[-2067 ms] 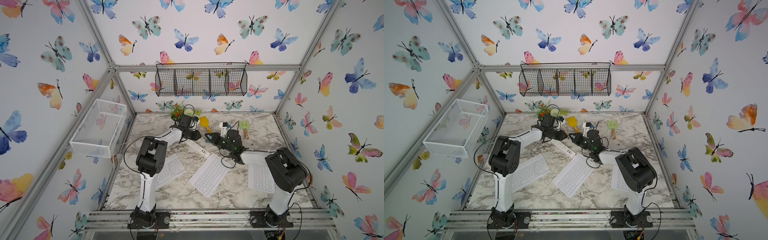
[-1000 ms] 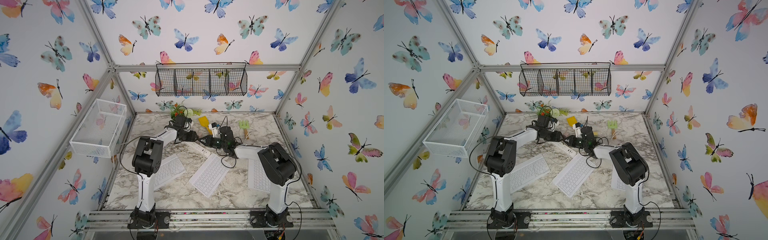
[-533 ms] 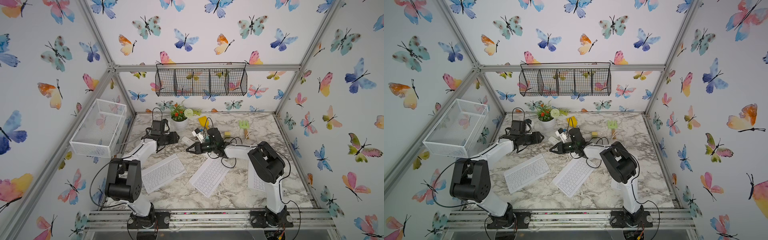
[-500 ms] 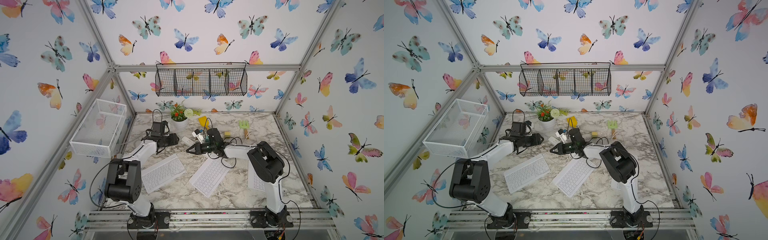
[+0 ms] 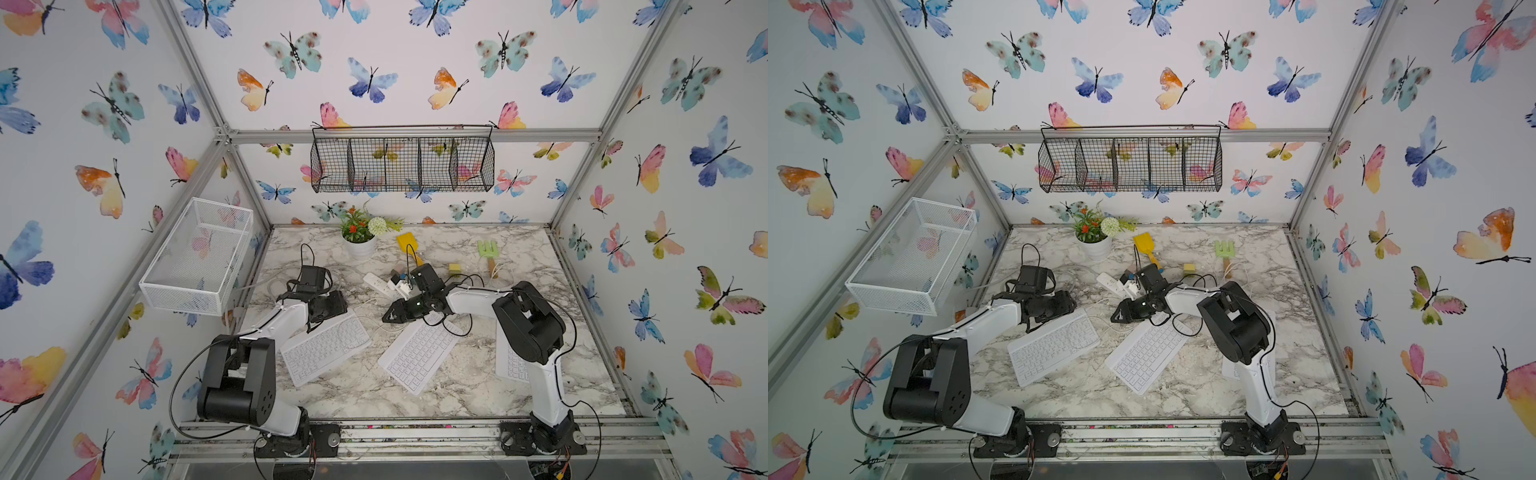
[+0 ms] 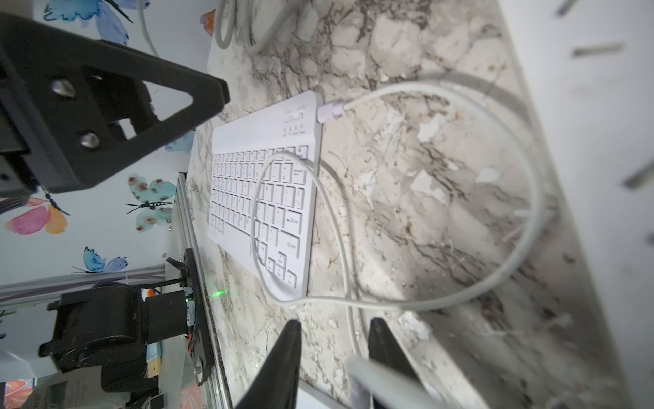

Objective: Unplug the wireless keyboard
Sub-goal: Place the power cord at the center of the board.

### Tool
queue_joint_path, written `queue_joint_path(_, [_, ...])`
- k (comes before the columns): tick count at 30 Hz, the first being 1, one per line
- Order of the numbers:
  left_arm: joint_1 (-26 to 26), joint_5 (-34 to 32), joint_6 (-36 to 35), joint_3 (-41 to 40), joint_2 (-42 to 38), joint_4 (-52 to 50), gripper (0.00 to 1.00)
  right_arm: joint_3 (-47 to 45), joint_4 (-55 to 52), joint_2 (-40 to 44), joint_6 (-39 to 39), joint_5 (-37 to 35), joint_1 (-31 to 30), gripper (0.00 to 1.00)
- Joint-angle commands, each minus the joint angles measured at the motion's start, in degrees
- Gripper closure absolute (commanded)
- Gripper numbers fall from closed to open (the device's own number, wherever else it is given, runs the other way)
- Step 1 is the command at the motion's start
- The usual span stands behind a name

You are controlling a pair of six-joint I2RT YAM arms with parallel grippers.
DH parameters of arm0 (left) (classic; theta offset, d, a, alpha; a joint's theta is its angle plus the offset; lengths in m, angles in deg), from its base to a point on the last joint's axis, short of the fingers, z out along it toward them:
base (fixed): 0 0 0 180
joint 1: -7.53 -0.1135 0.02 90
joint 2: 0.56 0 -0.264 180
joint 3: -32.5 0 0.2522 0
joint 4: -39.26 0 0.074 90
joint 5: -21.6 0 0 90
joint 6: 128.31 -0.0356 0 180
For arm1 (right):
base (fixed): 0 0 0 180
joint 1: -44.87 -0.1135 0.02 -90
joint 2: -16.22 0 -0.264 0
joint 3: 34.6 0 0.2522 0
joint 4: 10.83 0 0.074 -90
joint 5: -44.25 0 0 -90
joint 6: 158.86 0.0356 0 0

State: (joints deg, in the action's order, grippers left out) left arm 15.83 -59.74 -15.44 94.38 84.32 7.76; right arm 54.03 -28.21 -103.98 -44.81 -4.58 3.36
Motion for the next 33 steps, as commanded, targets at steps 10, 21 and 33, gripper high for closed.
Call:
queue_joint_path(10, [-0.25,-6.63,4.20,-3.17,-5.75,-6.10,0.39,-0.96,-15.09,7.27,-9.62,-7.12,-0.28,0.47])
queue_joint_path(21, [-0.27,-5.32,8.69,-6.64,-7.77,-9.69,0.39,0.27,-26.07,14.74,-21.77,-17.78,-0.06,0.48])
queue_joint_path(33, [-1.70,-8.89,12.68,-13.24,-11.90,-8.27,0.40,8.78,-15.20,11.63,-41.27,-5.27,-0.41,0.58])
